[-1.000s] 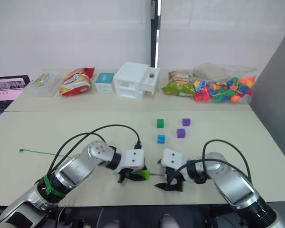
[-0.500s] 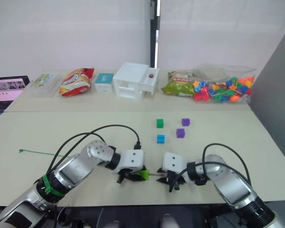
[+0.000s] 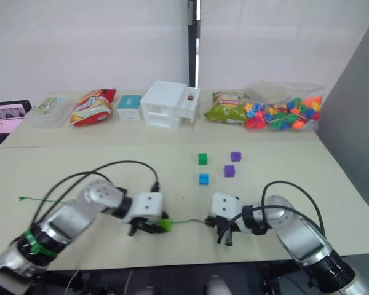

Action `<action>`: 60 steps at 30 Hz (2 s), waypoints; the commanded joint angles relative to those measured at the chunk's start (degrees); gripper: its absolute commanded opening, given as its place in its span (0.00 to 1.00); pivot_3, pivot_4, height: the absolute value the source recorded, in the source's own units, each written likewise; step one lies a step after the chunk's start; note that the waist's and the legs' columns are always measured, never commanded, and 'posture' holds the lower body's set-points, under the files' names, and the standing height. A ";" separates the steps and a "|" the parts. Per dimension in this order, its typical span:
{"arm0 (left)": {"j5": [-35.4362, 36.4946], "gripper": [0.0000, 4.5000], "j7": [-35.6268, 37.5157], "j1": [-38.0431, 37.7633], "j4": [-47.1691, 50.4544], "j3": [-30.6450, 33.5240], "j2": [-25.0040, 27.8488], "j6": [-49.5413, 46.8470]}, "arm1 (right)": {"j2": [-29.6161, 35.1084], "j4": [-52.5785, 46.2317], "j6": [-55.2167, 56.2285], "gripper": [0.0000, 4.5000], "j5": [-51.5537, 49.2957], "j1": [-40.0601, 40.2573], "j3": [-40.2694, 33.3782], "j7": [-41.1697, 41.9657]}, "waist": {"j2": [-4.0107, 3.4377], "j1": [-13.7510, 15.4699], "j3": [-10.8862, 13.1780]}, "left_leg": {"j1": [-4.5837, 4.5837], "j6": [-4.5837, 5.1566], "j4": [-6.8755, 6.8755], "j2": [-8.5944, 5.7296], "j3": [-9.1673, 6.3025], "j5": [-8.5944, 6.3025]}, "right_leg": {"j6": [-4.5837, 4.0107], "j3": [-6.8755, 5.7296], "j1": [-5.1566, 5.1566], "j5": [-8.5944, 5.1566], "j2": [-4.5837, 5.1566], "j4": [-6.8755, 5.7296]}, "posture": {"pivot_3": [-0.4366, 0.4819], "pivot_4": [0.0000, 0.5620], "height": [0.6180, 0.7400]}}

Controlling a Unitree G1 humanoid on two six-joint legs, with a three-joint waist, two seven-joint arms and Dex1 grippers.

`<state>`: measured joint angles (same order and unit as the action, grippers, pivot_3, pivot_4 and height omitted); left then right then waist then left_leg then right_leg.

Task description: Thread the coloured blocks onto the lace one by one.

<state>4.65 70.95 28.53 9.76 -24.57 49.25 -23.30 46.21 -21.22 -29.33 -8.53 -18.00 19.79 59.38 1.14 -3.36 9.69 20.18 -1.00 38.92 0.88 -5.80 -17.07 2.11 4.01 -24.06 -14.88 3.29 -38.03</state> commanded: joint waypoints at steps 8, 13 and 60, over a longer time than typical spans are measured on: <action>0.25 0.29 8.52 -7.61 -30.09 15.12 17.03 28.92 | -1.68 -7.32 -4.35 0.00 -1.19 -2.48 0.37 0.05 | -0.05 -0.26 0.02 | 0.05 0.00 -0.07 0.00 0.02 0.00 | -0.05 -0.05 -0.07 -0.03 0.04 0.01 | 0.48 0.27 1.00; -0.54 0.29 9.26 -6.61 -45.41 18.43 19.72 39.70 | -1.97 -7.15 -4.09 0.00 -0.85 -2.42 0.86 0.14 | -0.07 -0.60 0.04 | 0.06 0.00 -0.14 0.02 0.04 0.00 | -0.05 -0.06 -0.19 -0.03 0.02 -0.02 | 0.48 0.27 1.00; 3.66 1.00 -8.62 -4.25 7.60 1.20 -12.88 -3.13 | -5.52 -6.73 -11.49 0.00 2.33 -8.30 6.55 -1.47 | 0.04 0.95 0.08 | 0.17 0.00 0.02 -0.08 -0.02 0.00 | -0.05 -0.06 -0.10 -0.02 0.11 -0.01 | 0.48 0.27 1.00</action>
<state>8.61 61.97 23.41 15.77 -22.90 36.32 -26.54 40.45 -25.62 -40.67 -5.84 -25.88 26.65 58.21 1.17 -2.41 9.76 20.35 -1.01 38.94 0.80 -5.82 -17.07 2.06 3.94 -24.15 -14.90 3.41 -38.03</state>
